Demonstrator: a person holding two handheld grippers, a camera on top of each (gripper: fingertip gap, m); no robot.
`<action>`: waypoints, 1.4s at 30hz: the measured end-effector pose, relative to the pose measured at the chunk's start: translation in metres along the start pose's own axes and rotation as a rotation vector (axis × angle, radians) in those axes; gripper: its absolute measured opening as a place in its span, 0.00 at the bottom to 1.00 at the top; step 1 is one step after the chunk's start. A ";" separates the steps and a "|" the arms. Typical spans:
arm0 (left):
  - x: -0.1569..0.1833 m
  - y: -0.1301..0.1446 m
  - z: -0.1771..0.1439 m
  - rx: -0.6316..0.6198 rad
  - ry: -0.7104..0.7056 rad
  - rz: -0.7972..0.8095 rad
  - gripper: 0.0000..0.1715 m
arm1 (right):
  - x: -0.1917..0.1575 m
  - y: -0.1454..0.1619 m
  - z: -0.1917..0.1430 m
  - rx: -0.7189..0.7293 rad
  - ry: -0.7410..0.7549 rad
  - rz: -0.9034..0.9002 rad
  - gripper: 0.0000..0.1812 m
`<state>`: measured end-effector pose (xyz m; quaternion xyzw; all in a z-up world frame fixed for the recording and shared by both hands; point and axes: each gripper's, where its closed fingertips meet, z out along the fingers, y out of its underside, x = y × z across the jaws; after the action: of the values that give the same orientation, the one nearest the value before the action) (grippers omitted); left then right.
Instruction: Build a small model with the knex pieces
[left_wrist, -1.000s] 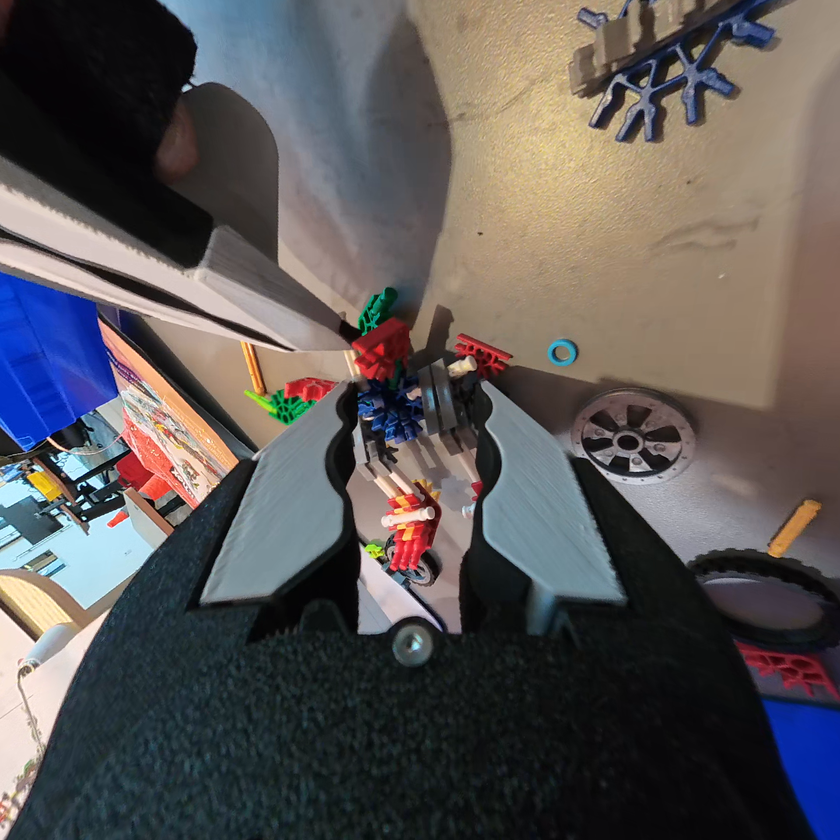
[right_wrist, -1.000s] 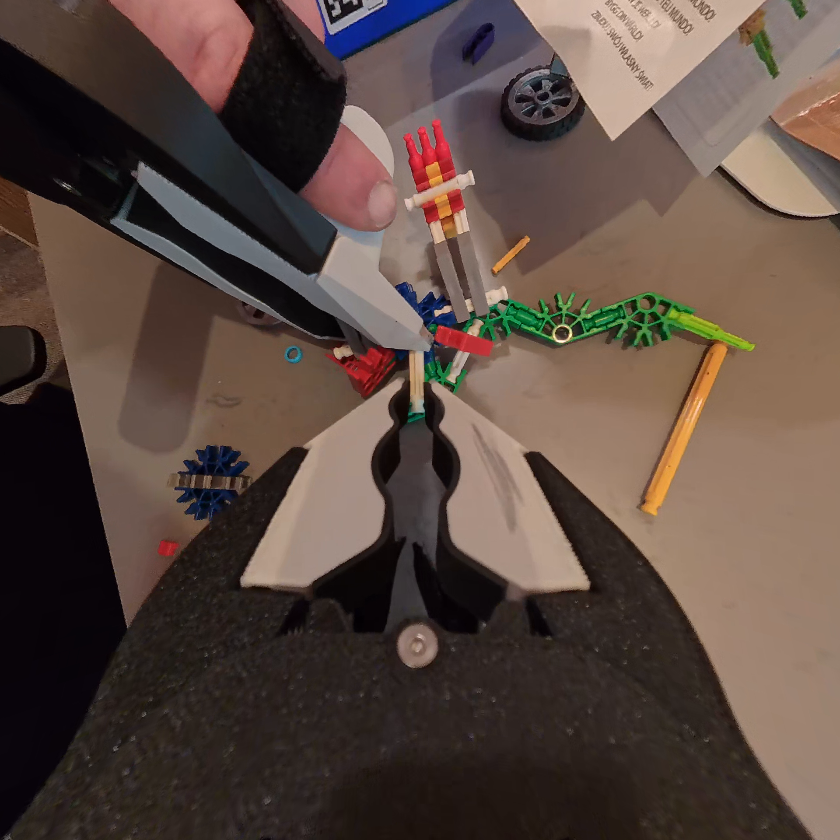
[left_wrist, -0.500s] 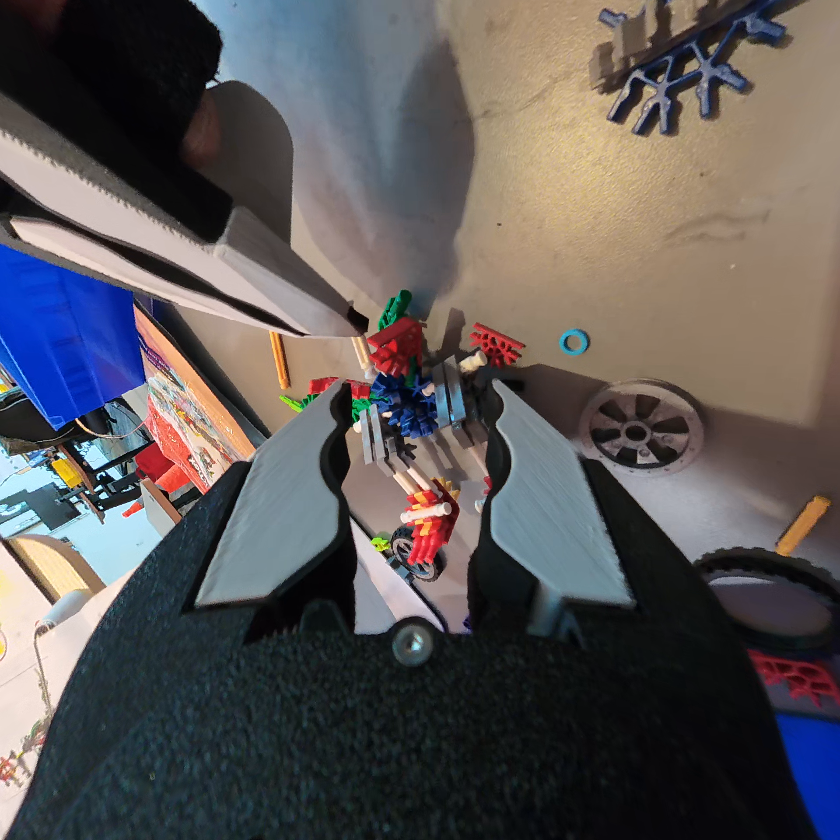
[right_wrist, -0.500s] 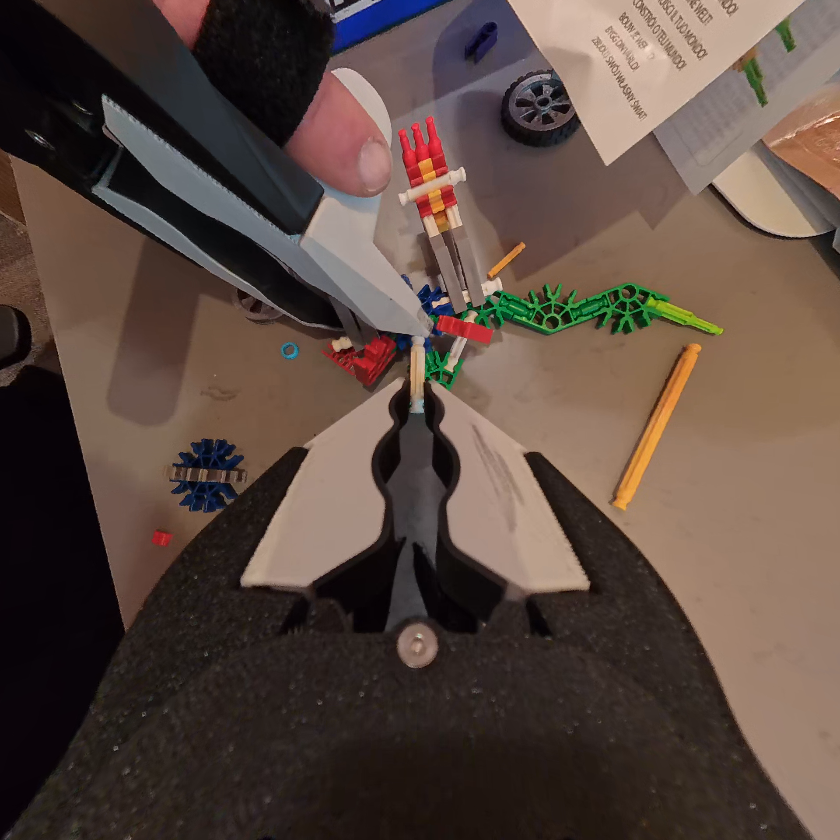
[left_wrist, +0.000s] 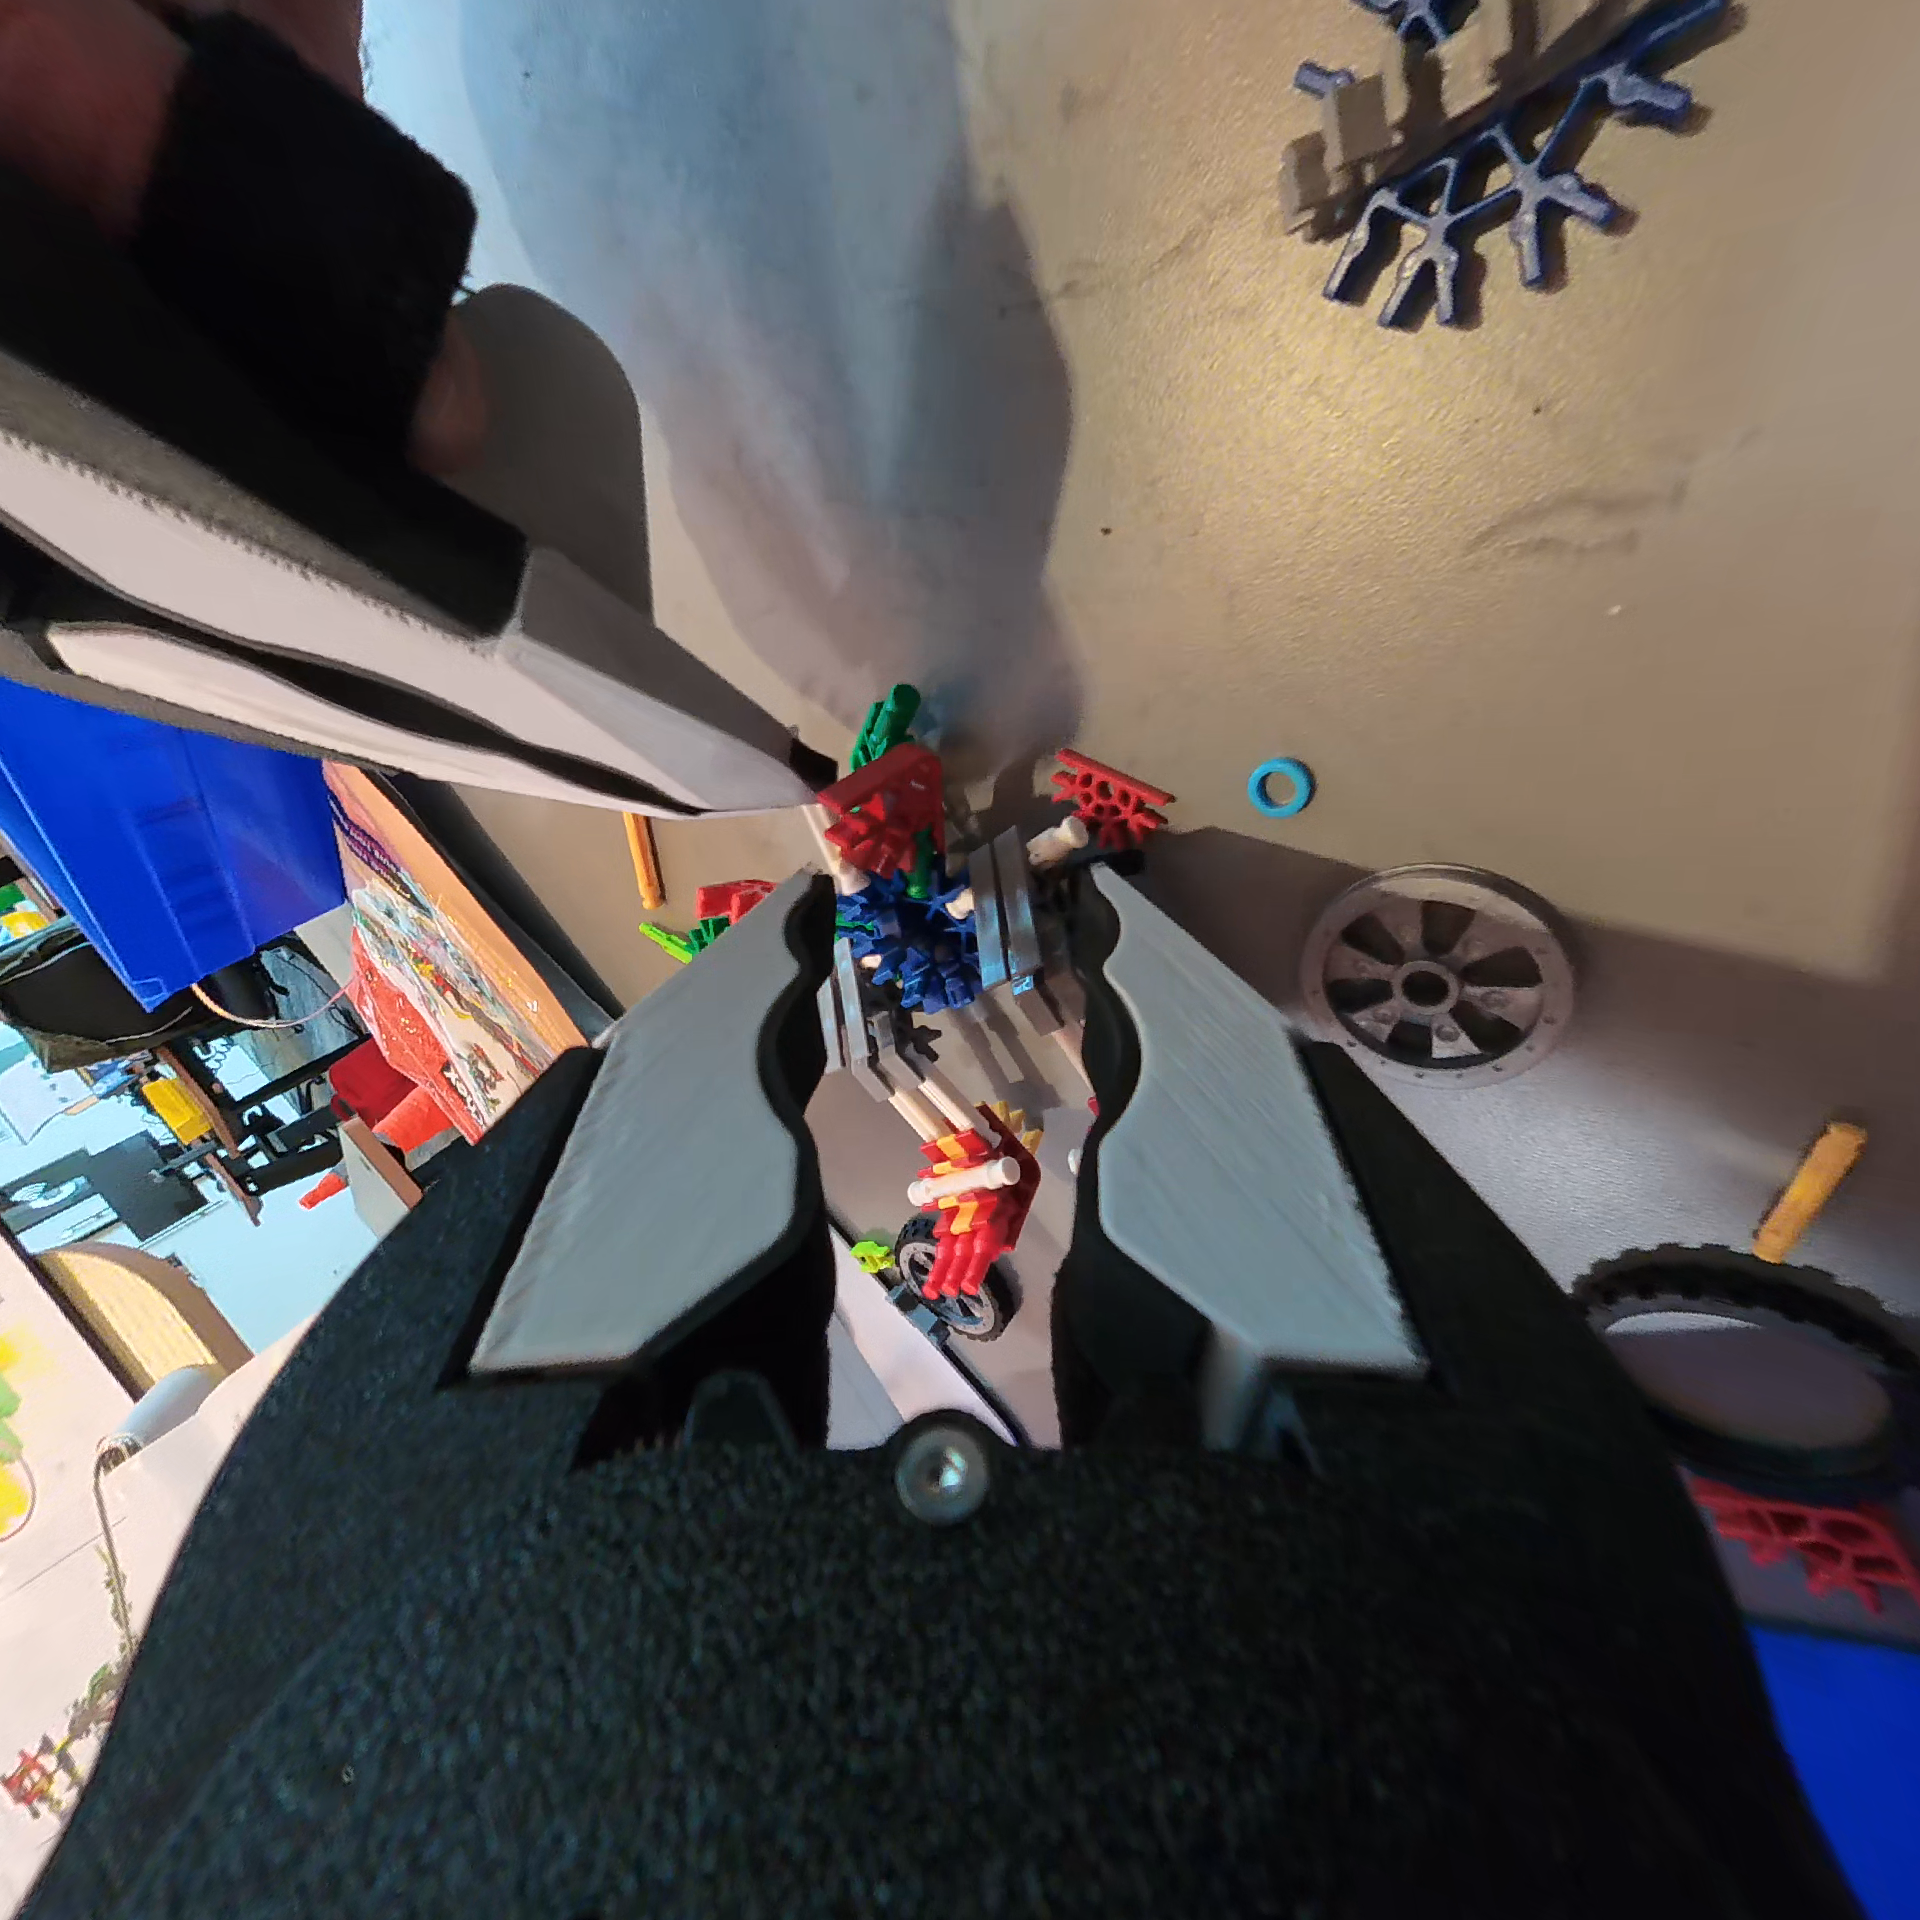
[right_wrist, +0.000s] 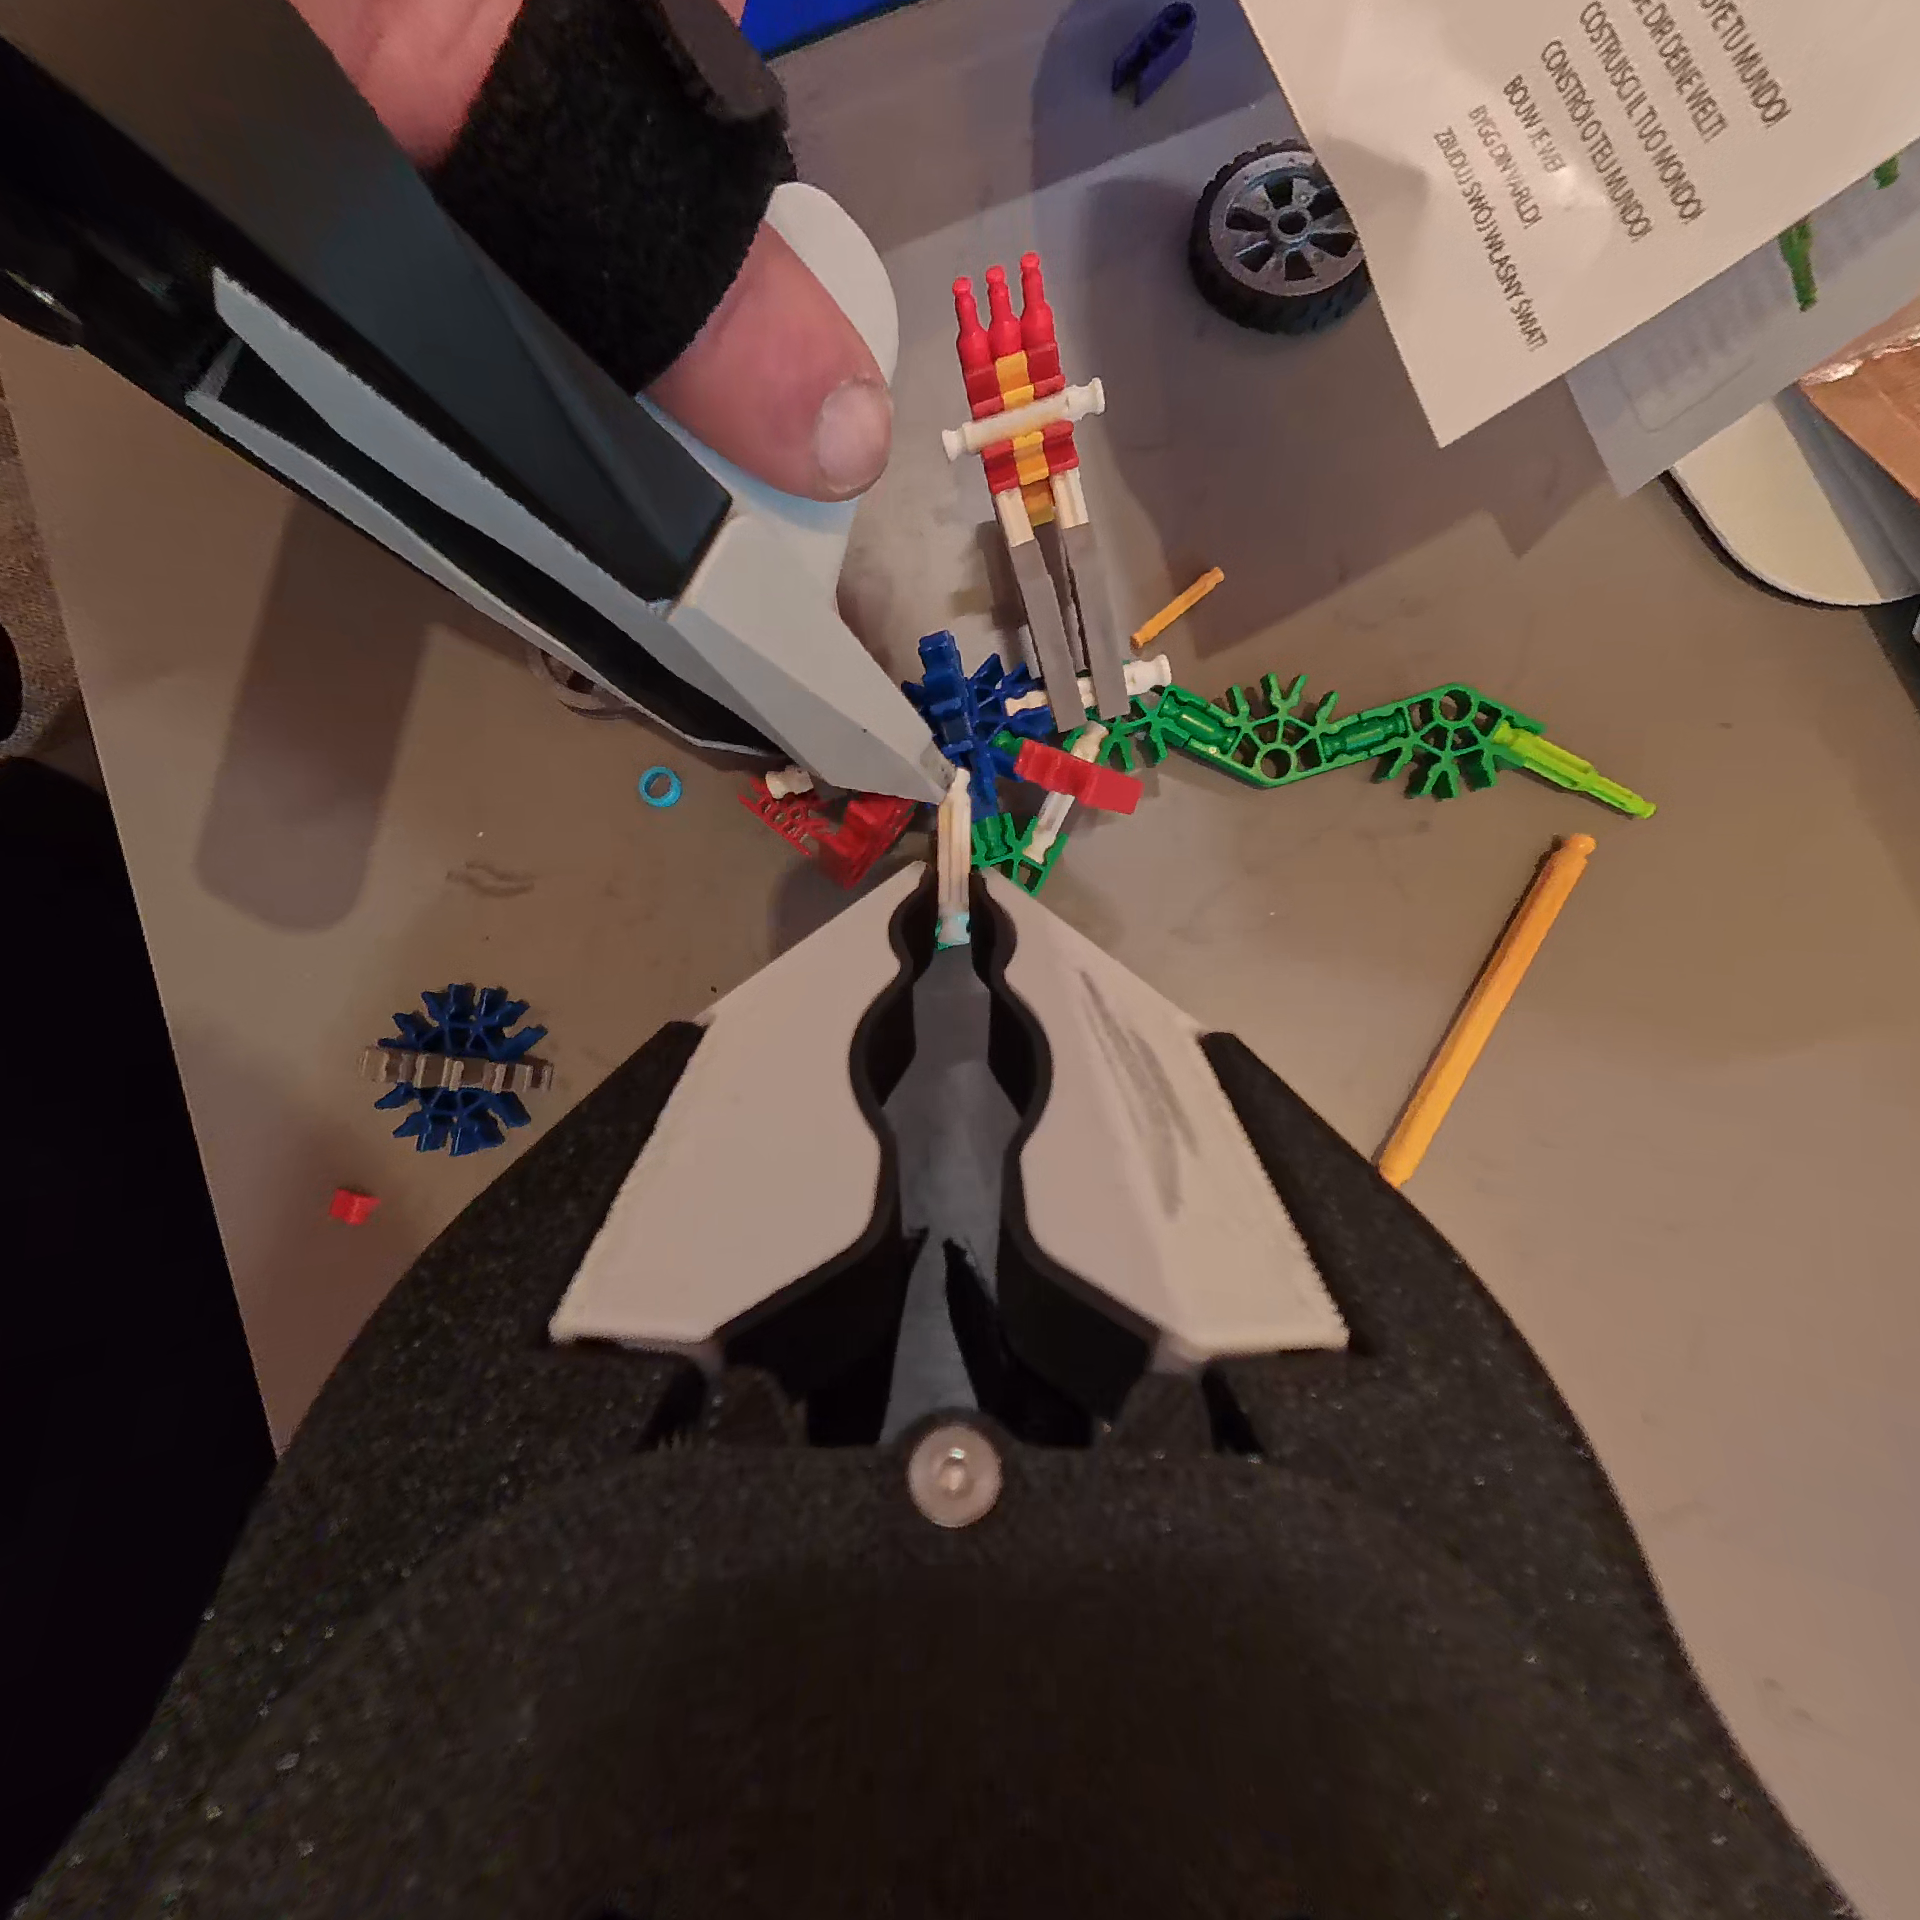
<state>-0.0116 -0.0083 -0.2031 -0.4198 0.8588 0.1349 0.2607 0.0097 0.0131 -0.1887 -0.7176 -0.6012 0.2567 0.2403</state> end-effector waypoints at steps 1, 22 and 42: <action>0.000 0.000 0.000 -0.001 0.001 -0.001 0.27 | 0.000 0.000 0.000 -0.003 -0.001 -0.003 0.03; 0.003 0.008 0.009 -0.047 0.025 -0.025 0.28 | 0.007 -0.002 0.002 -0.040 0.030 -0.037 0.03; 0.000 0.008 0.010 -0.044 0.020 -0.086 0.26 | 0.011 -0.002 0.004 -0.072 0.034 -0.088 0.02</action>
<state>-0.0144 0.0009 -0.2109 -0.4631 0.8394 0.1383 0.2485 0.0074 0.0241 -0.1909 -0.7028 -0.6370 0.2120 0.2354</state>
